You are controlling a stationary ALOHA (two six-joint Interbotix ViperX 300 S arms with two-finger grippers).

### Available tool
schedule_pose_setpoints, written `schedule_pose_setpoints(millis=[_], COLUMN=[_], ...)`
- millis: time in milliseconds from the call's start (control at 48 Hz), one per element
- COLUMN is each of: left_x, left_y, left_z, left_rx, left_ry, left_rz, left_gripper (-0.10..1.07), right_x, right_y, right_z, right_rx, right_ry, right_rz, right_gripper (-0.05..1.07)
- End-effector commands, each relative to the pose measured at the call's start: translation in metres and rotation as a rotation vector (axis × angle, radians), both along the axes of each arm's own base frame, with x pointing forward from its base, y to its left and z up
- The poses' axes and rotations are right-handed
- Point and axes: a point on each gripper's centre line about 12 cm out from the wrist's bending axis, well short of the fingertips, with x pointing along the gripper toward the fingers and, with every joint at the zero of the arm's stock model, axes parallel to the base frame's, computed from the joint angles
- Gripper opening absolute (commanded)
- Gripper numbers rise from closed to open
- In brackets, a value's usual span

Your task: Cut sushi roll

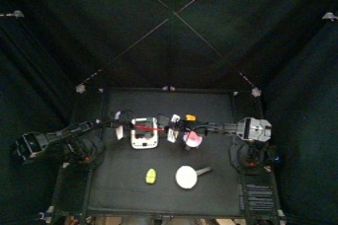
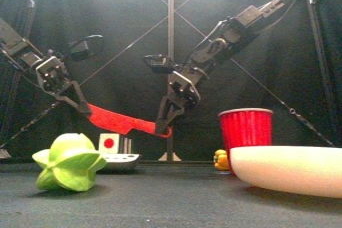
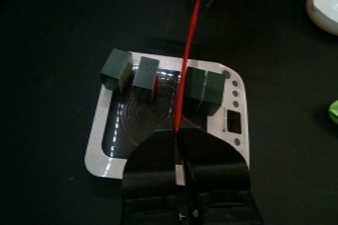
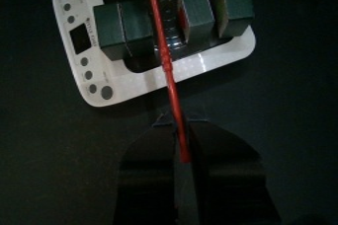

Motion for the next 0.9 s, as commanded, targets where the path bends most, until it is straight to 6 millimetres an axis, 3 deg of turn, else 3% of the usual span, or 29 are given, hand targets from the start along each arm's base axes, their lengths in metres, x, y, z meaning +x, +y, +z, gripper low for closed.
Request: schedule_pose_setpoints(millis=[0,208,479,875], left_x=[0.002,0.005,0.007,0.010], left_y=[-0.002,-0.010,-0.025,-0.021], left_z=[0.011,0.008,-0.003,-0.014], left_rx=[0.007,-0.008,-0.048,-0.058], left_ry=[-0.040,-0.039,-0.020,0.026], left_rz=[0.003,-0.021,-0.052,-0.025], left_gripper=[0.23,0.23,0.23,0.23], right_x=[0.005,0.004,0.001,0.000], right_y=[0.001,0.008,0.026,0.026], right_z=[0.035,0.043,0.036,0.035], right_rx=[-0.023,-0.035,-0.027,-0.026], right_ry=[-0.084,-0.095,-0.075,-0.069], right_rz=[0.004,0.025,0.061,0.059], right_gripper=[0.34,0.34,0.34,0.34])
